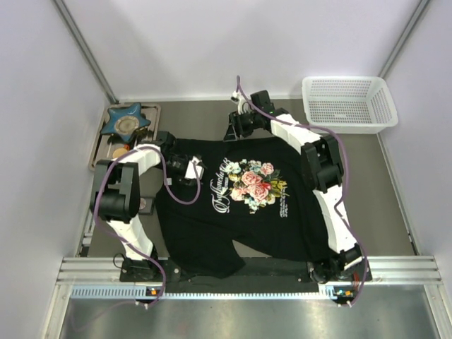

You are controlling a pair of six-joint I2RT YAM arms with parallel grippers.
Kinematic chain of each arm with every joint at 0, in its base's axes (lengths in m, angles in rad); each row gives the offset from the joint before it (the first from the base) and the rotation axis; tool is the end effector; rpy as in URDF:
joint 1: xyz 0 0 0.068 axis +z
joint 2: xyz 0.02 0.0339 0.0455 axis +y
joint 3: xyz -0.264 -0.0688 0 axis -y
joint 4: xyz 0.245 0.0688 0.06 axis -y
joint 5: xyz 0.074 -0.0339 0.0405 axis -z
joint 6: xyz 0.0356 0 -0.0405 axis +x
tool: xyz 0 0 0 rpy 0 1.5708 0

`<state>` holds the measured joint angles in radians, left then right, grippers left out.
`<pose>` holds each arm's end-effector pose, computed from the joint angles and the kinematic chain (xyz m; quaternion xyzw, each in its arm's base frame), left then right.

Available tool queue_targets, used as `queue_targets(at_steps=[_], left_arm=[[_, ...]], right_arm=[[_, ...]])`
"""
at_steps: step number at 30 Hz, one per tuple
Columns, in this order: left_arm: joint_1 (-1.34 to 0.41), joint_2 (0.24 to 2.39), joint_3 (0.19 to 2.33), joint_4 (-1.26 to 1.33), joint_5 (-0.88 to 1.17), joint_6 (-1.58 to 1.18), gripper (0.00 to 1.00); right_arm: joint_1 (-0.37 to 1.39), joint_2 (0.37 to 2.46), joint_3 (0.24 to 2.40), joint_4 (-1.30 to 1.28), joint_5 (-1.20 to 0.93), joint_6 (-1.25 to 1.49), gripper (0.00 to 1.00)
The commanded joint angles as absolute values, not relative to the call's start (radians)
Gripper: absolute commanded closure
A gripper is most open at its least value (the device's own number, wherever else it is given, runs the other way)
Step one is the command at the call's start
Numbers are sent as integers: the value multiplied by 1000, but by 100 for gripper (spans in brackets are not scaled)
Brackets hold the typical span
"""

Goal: Pin the brooch onto the clothing
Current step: Flatten out the clothes at the center of the board.

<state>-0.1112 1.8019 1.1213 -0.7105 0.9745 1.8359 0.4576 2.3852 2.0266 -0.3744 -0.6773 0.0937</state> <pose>0.3202 -0.0654 0.1705 0.7513 0.4602 -0.2432 0.4057 0.4729 0.2577 0.1968 -0.2888 0.8230 0.3965 0.2866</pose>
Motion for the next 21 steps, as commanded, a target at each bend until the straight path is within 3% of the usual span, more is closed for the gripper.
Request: queue_targets(at_steps=[1,8,15,19,21], left_arm=[[-123,1755,1100,-686,979,1859,36],[-135,1764,1100,-650,976,1835,36],[-153,1779,1089,-583,956,1778,39],[-163,1786,1083,-555,943,1766,41],[-167,1790,1083,-552,936,1764,44]], right_arm=[[469,2421,2080,-396,-683,115,46],[479,2454,2103,-411,-689,141,50],[479,2445,2108,-410,-692,146,79],[479,2434,2109,-408,-709,149,82],[479,2434,2111,-408,-710,150,89]])
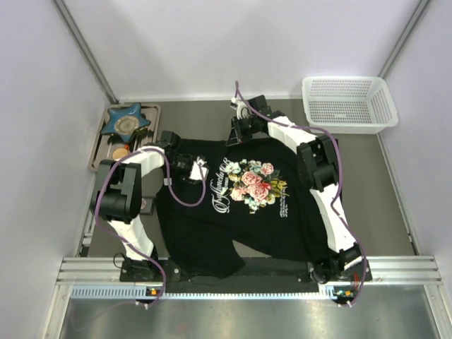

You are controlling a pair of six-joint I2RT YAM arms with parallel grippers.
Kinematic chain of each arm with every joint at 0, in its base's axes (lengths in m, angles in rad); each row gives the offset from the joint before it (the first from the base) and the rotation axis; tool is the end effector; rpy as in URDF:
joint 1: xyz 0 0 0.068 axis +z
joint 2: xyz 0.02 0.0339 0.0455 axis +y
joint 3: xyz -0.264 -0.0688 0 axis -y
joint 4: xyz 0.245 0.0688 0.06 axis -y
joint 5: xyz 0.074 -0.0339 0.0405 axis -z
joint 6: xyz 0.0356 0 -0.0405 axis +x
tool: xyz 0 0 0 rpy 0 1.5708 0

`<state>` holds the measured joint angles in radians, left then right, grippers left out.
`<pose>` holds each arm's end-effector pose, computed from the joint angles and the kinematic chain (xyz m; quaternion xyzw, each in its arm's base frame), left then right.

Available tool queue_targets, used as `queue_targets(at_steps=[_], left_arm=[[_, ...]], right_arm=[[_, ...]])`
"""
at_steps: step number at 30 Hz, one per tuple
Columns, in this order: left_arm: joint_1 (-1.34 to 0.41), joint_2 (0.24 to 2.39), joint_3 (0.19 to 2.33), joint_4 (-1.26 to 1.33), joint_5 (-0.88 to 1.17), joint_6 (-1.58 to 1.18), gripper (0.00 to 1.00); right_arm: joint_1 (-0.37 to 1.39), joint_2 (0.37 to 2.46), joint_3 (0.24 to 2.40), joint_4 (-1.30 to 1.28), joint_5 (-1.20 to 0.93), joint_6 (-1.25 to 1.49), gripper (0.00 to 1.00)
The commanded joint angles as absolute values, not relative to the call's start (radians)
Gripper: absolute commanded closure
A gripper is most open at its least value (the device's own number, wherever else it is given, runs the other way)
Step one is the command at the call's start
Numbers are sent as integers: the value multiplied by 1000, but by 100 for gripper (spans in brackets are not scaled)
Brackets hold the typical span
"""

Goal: Pin the brooch onto the clothing
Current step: Flatten out the clothes at the center of the board.

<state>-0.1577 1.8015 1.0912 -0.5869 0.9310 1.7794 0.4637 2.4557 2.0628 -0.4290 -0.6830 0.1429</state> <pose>0.3224 -0.0802 0.1645 0.7642 0.4510 -0.2180 0.4063 0.4754 0.2629 0.1679 -0.2610 0.8461 0.4004 0.2358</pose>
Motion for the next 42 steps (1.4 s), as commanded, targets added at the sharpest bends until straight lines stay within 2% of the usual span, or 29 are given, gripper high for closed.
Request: queue_targets(at_steps=[1,2,3,4,5,9,12,13,16,17,20,22,26,31,32,33,36,37,39,42], left_arm=[[-169,1792,1083,-555,934,1764,45],[-170,1790,1083,-557,933,1763,47],[-170,1792,1083,-560,931,1763,48],[-170,1792,1081,-560,931,1764,49],[-172,1795,1083,-561,931,1764,50],[-172,1798,1086,-571,930,1773,53],[-172,1805,1091,-575,931,1776,54],[-172,1807,1092,-575,931,1778,54],[-172,1813,1100,-580,928,1776,55],[-172,1815,1103,-581,928,1778,55],[-172,1819,1104,-583,931,1781,54],[-172,1822,1109,-587,936,1781,54],[-172,1829,1115,-589,936,1779,55],[-172,1833,1121,-578,934,1766,56],[-173,1833,1124,-574,936,1758,59],[-172,1835,1124,-568,937,1732,67],[-172,1829,1134,-519,952,1645,81],[-167,1824,1138,-490,959,1619,88],[-161,1824,1153,-428,966,1476,98],[-138,1845,1206,-318,986,1280,100]], right_arm=[[477,2433,2112,-410,-710,149,90],[477,2430,2112,-410,-710,149,89],[479,2431,2112,-410,-710,150,76],[477,2430,2112,-410,-710,150,69],[479,2430,2112,-410,-710,152,67],[477,2437,2126,-408,-710,163,68],[477,2441,2134,-408,-713,169,77],[477,2442,2135,-408,-713,167,77],[479,2438,2137,-410,-703,169,72],[479,2437,2137,-410,-700,169,67],[477,2431,2135,-410,-689,167,64],[479,2425,2134,-410,-683,164,66],[477,2422,2128,-410,-683,161,81],[479,2427,2126,-411,-684,160,93],[479,2428,2128,-411,-683,161,100],[479,2428,2129,-411,-677,160,100],[476,2428,2137,-410,-661,167,100],[474,2430,2147,-408,-657,178,100],[462,2436,2169,-405,-658,201,100],[431,2459,2227,-379,-663,279,100]])
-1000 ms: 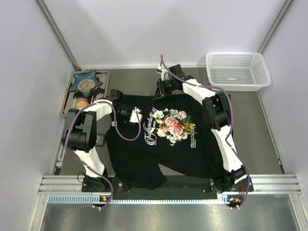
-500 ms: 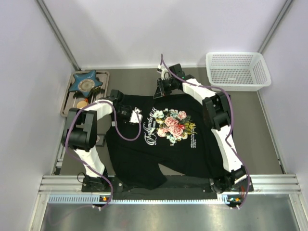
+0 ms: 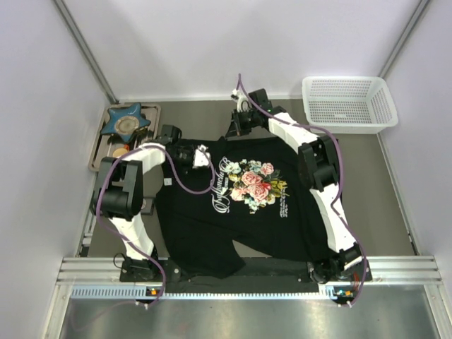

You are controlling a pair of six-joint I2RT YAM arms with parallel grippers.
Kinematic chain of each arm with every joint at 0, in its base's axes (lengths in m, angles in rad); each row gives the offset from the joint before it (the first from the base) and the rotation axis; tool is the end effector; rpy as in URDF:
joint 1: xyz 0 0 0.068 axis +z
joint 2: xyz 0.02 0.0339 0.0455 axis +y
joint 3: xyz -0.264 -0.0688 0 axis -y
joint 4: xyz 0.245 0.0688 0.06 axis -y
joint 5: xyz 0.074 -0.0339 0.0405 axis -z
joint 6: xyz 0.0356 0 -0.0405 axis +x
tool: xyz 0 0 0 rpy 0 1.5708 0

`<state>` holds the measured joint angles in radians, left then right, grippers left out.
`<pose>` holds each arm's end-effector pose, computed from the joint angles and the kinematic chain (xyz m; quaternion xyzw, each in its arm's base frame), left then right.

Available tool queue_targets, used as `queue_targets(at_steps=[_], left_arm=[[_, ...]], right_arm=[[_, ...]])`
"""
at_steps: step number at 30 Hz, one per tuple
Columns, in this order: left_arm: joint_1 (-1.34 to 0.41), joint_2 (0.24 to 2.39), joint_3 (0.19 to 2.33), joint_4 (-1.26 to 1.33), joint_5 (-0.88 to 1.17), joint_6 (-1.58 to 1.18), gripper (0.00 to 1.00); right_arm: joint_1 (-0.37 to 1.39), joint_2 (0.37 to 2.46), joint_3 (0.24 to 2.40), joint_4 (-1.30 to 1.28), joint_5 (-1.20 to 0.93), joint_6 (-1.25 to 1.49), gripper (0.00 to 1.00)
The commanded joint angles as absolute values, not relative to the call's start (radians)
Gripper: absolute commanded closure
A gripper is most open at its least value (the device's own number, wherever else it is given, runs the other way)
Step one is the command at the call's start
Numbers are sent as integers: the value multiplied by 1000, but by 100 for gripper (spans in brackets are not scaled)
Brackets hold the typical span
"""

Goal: Pin the brooch onto the clothing
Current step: Flatten out the clothes at the center of the board.

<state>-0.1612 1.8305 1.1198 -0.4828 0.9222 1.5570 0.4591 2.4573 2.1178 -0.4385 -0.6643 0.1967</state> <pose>0.3387 -0.0838 0.1655 0.7206 0.5113 -0.2269 0.4095 0.4817 0.2626 0.1838 -0.2389 0.8481 0.4023 0.2487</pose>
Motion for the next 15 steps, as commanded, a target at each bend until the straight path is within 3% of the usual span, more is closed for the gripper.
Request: queue_targets(at_steps=[1,7,15], left_arm=[[-126,1862,1222,-293,995,1241,100],[-89,1931,1313,29,990,878,100],[-52,2092,1419,481,738,496,100]], right_arm=[[423,2465,2252,-368,-663,320,100],[399,2470,2278,-284,-649,394,100],[393,2490,2249,-77,-603,529,100]])
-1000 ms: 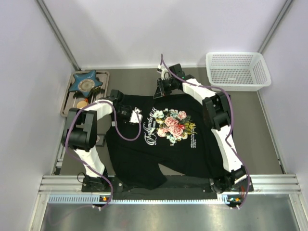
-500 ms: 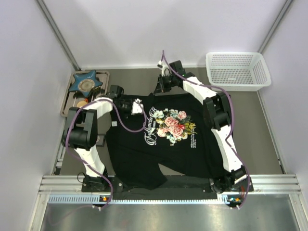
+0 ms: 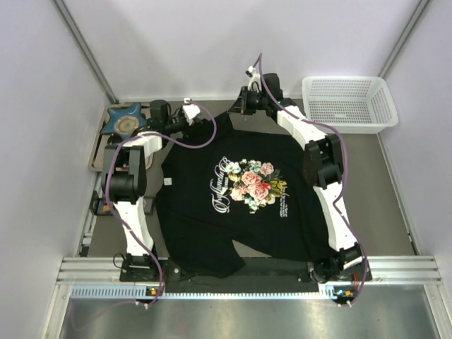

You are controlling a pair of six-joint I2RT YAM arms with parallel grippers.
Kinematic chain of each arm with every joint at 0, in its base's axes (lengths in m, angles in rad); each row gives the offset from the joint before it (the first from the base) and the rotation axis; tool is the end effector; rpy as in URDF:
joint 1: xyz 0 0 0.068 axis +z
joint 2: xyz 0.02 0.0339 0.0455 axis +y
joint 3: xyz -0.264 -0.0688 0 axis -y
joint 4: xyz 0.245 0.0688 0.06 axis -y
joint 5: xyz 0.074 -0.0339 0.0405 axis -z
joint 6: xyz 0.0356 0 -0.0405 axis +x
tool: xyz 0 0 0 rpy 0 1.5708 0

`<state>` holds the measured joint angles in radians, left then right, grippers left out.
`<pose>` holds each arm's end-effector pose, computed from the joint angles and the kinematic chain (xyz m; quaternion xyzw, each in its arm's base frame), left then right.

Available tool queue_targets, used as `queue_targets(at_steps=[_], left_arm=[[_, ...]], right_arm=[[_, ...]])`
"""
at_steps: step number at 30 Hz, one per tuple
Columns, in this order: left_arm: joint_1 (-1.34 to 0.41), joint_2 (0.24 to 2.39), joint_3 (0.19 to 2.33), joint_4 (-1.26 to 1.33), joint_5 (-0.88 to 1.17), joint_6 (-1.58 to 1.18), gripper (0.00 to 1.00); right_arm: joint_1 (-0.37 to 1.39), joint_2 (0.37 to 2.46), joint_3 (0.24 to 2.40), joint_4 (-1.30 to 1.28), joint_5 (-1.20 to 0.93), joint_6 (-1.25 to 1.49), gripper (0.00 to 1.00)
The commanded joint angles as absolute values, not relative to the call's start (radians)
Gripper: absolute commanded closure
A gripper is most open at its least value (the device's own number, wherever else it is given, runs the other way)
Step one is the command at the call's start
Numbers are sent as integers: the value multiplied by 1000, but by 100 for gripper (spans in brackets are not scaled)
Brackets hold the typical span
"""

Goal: Pin the brooch onto the clothing
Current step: Flatten out the clothes at the center of the board.

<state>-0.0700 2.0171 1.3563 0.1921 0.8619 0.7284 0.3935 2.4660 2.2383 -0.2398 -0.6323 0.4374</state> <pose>0.4479 -0.0585 0.2047 0.5024 0.6282 -0.1830 0.5652 0.5183 0.2380 0.2355 -0.1451 0.8128 0.4433 0.3489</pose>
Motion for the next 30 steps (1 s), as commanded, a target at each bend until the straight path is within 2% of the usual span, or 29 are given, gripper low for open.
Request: queue_targets(at_steps=[1,7,16,30], left_arm=[[-51,2106,1439,500,723,480,100],[-46,2224,1531,633,655,450,100],[-46,2401,1718,699,601,359,100],[-52,2534,1830,778,551,362,100]], right_arm=[[391,2503,2252,-65,-595,537,100],[393,2536,2257,-6,-522,575,100],[390,2565,2221,101,-420,647,100],[387,2669,2273,199,-284,796,100]])
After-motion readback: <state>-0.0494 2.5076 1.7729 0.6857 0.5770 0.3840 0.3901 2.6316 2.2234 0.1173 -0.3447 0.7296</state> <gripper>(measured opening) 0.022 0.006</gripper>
